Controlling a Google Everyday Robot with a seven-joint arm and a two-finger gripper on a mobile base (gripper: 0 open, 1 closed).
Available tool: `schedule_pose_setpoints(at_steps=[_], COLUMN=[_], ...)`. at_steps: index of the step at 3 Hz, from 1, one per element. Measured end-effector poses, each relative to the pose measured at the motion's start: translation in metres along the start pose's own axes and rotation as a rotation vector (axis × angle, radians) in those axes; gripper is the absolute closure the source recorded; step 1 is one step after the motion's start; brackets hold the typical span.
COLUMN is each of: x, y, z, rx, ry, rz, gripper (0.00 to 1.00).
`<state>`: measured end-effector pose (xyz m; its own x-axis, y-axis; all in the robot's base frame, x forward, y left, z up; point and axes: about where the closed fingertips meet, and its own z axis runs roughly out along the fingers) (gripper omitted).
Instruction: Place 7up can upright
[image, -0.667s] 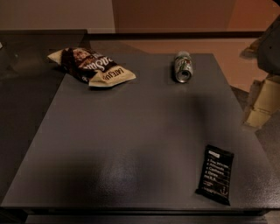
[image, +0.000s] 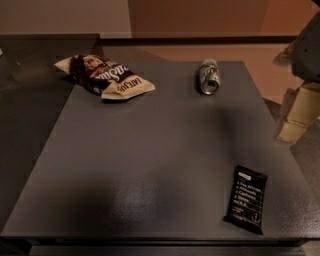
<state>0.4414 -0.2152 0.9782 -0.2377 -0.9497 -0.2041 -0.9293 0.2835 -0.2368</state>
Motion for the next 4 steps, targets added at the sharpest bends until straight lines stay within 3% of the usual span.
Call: schedule_pose_setpoints(at_steps=[2, 4], x=[-0.016, -0.034], y=[-0.025, -0.055], z=[0.043, 0.084], rx=[-0.023, 0.035], ry=[0.002, -0.049], rz=[0.120, 0.220], gripper=[0.00, 0.00])
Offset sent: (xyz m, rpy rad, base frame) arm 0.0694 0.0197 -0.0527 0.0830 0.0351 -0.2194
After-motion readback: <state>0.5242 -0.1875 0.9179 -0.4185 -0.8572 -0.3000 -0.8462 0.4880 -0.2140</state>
